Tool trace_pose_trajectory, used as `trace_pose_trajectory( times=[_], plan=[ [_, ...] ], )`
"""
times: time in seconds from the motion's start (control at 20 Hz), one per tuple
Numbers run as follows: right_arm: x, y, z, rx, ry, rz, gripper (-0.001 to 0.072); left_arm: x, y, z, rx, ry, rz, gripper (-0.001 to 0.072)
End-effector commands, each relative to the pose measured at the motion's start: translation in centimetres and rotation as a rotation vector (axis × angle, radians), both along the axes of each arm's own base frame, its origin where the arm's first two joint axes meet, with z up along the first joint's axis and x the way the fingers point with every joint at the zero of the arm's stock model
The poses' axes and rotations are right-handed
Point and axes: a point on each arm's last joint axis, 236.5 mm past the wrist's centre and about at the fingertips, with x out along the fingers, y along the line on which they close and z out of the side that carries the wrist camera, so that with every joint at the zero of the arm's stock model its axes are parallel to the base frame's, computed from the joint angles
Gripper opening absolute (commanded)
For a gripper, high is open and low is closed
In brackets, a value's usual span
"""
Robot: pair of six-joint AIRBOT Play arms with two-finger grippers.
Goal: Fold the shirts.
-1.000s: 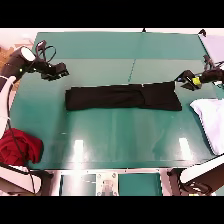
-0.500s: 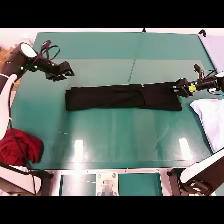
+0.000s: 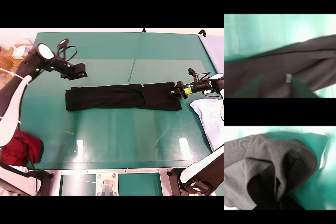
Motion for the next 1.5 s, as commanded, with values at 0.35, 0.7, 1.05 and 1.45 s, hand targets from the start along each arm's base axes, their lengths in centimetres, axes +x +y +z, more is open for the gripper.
trace_pose_trajectory(
  times=[0.35, 0.7, 1.05, 1.45],
  plan=[
    [-0.6, -5.2, 3.5, -0.020, -0.106, 0.050, 0.0604, -2.2, -5.2, 0.0, 0.014, -0.023, -0.136, 0.0284],
    [-1.2, -2.5, 3.0, 0.012, -0.097, 0.167, 0.0631, -1.6, -5.3, 0.4, 0.005, -0.048, -0.120, 0.0284],
    [-0.9, 0.0, 1.0, 0.035, -0.045, 0.189, 0.0631, -1.6, -5.2, 0.3, 0.006, -0.048, -0.121, 0.0283],
    [0.4, -0.2, 0.5, 0.009, -0.032, 0.106, 0.0020, -1.8, -7.4, 0.7, -0.038, -0.068, -0.149, 0.0279]
  ],
)
